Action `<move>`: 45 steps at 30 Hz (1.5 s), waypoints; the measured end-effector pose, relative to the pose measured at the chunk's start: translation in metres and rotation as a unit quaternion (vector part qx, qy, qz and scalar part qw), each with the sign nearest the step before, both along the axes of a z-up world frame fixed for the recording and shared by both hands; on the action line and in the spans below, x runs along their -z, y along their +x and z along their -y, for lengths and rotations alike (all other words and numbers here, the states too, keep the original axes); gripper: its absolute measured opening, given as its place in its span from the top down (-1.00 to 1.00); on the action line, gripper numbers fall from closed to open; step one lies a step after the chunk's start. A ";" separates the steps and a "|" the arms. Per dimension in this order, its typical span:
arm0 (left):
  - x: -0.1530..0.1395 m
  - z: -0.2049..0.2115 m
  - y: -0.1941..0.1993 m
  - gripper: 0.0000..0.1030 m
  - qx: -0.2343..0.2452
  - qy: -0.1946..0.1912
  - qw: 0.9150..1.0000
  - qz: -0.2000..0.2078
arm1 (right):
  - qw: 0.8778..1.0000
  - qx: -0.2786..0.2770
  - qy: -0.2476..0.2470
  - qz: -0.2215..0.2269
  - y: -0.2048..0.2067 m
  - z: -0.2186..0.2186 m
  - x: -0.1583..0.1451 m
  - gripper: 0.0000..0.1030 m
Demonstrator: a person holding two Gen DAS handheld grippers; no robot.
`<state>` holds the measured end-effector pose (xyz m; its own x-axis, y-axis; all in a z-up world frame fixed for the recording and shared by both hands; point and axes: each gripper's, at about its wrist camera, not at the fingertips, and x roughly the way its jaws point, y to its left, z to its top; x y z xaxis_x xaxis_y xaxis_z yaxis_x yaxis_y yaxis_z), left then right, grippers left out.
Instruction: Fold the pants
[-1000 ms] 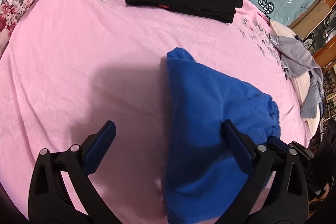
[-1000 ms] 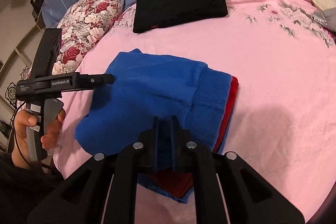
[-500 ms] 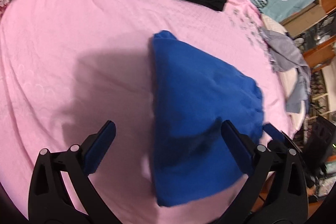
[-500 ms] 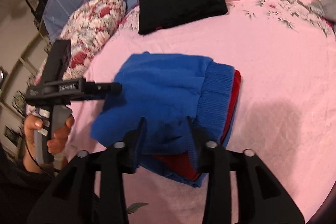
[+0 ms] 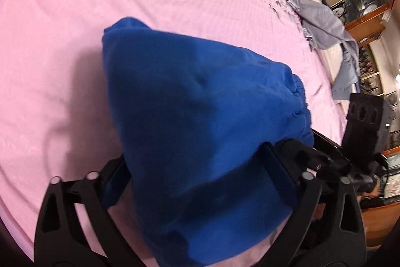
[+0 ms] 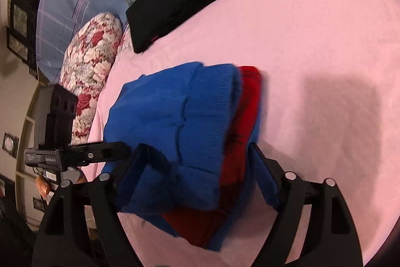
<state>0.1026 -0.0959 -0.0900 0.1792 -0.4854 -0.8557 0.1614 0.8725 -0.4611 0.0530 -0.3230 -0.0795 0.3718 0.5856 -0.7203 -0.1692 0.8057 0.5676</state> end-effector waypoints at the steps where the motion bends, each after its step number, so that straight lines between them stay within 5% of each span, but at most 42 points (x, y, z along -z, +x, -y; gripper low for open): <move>1: -0.001 0.003 0.002 -0.54 0.001 0.012 1.000 0.005 | 1.000 -0.006 -0.006 0.005 0.002 -0.006 -0.001 -0.65; 4: -0.019 0.013 -0.004 0.00 0.019 0.030 0.999 0.040 | 0.998 -0.008 -0.054 0.021 0.002 -0.024 -0.003 -0.03; 6: -0.036 0.011 -0.007 0.12 0.030 0.021 0.998 0.058 | 0.997 -0.021 -0.066 0.037 -0.001 -0.031 -0.014 0.26; 11: -0.093 -0.009 0.001 0.15 0.011 -0.016 0.991 0.129 | 0.991 -0.047 -0.066 0.107 0.000 -0.036 -0.061 0.32; 14: -0.149 -0.019 0.020 0.14 0.001 -0.023 0.978 0.206 | 0.980 -0.057 -0.077 0.175 0.010 -0.042 -0.105 0.32; 16: -0.181 -0.022 0.040 0.12 -0.020 -0.017 0.966 0.259 | 0.965 -0.058 -0.096 0.238 0.023 -0.049 -0.139 0.32; 20: -0.215 -0.027 0.095 0.06 -0.068 0.030 0.937 0.340 | 0.915 -0.049 -0.134 0.376 0.070 -0.072 -0.195 0.30; 23: -0.197 -0.039 0.147 -0.07 -0.102 0.043 0.935 0.337 | 0.901 -0.037 -0.132 0.412 0.124 -0.084 -0.199 0.28; 25: -0.169 -0.046 0.183 -0.37 -0.128 0.055 0.939 0.315 | 0.902 -0.029 -0.136 0.409 0.161 -0.089 -0.185 0.19; 27: -0.121 -0.052 0.223 -0.68 -0.176 0.111 0.940 0.270 | 0.915 -0.008 -0.145 0.376 0.204 -0.090 -0.156 -0.01; 29: -0.075 -0.064 0.249 -0.73 -0.199 0.149 0.945 0.212 | 0.926 0.028 -0.187 0.327 0.242 -0.089 -0.117 -0.18; 31: -0.047 -0.082 0.256 -0.96 -0.223 0.099 0.952 0.185 | 0.934 0.051 -0.234 0.264 0.275 -0.088 -0.075 -0.35; 33: -0.045 -0.087 0.254 -0.96 -0.228 0.083 0.952 0.187 | 0.939 0.059 -0.214 0.264 0.282 -0.081 -0.061 -0.55; 39: -0.074 -0.082 0.226 -0.96 -0.236 0.110 0.947 0.186 | 0.937 0.065 -0.216 0.266 0.269 -0.080 -0.084 -0.59; 42: -0.089 -0.072 0.184 -0.96 -0.250 0.165 0.932 0.204 | 0.931 0.081 -0.219 0.279 0.235 -0.079 -0.099 -0.66; 45: -0.093 -0.070 0.134 -0.96 -0.260 0.174 0.922 0.229 | 0.927 0.070 -0.234 0.286 0.192 -0.084 -0.104 -0.75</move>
